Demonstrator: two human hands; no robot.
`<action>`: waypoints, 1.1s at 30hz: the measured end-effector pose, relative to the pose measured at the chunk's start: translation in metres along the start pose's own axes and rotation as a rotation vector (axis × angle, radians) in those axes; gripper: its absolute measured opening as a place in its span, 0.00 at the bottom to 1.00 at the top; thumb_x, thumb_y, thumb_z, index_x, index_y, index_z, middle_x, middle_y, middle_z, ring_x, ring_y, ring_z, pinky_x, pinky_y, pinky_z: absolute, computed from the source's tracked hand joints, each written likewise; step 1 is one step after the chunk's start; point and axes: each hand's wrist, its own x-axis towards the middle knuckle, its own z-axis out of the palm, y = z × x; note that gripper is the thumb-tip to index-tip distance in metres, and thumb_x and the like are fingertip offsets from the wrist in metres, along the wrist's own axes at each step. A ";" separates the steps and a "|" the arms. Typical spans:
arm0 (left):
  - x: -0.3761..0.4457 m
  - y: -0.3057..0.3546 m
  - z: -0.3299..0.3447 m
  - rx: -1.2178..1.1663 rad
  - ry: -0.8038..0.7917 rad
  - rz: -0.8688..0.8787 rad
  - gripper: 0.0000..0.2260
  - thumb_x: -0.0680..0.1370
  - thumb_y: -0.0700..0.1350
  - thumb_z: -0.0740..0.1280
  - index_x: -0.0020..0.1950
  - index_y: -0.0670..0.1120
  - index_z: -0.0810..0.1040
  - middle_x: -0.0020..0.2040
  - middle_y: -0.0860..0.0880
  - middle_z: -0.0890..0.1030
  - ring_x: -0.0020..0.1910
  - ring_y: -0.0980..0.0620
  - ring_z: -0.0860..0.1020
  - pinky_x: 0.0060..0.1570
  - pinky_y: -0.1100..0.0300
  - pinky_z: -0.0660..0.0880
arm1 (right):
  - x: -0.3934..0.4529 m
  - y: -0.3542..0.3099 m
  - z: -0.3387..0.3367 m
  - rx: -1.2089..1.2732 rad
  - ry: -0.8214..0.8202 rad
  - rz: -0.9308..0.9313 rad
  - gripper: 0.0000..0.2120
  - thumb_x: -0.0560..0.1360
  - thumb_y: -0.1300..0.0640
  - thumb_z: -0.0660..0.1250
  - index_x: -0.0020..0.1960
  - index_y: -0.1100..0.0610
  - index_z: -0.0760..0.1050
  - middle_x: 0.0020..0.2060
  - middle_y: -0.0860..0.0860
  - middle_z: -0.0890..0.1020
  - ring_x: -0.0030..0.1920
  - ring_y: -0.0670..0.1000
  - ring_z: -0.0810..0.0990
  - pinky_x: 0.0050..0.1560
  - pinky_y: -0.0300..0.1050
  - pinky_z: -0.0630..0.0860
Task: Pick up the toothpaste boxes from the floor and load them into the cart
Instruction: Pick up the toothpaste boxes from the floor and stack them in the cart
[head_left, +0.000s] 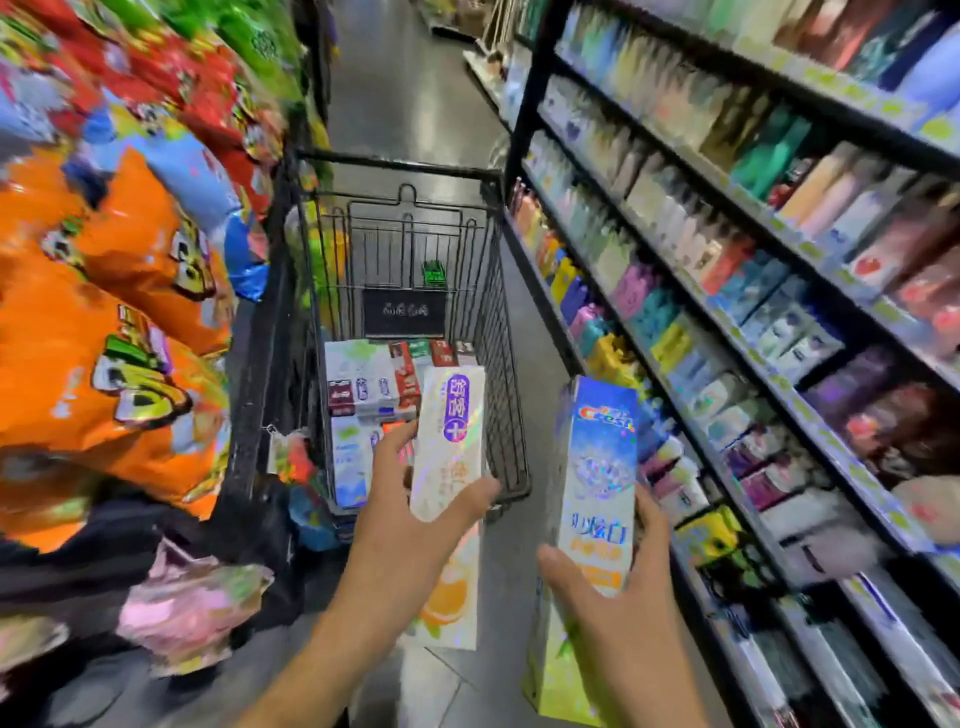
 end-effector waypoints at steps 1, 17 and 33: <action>0.009 -0.005 -0.006 -0.001 0.015 -0.025 0.34 0.66 0.61 0.79 0.67 0.63 0.67 0.54 0.63 0.83 0.54 0.62 0.81 0.45 0.73 0.73 | 0.010 0.003 0.010 -0.019 -0.003 0.009 0.43 0.59 0.62 0.77 0.70 0.42 0.66 0.59 0.44 0.83 0.52 0.49 0.85 0.53 0.47 0.82; 0.245 -0.094 -0.054 0.229 0.069 -0.238 0.34 0.68 0.63 0.76 0.70 0.64 0.64 0.61 0.63 0.79 0.59 0.58 0.78 0.59 0.53 0.75 | 0.226 0.090 0.108 -0.515 -0.048 0.312 0.39 0.64 0.55 0.80 0.69 0.40 0.67 0.46 0.36 0.85 0.45 0.40 0.84 0.53 0.46 0.79; 0.361 -0.315 -0.019 0.378 0.197 -0.238 0.27 0.71 0.56 0.75 0.63 0.67 0.64 0.52 0.61 0.81 0.43 0.58 0.81 0.43 0.58 0.76 | 0.357 0.316 0.101 -0.797 -0.344 0.406 0.27 0.70 0.55 0.74 0.63 0.45 0.65 0.48 0.46 0.83 0.44 0.51 0.82 0.40 0.46 0.73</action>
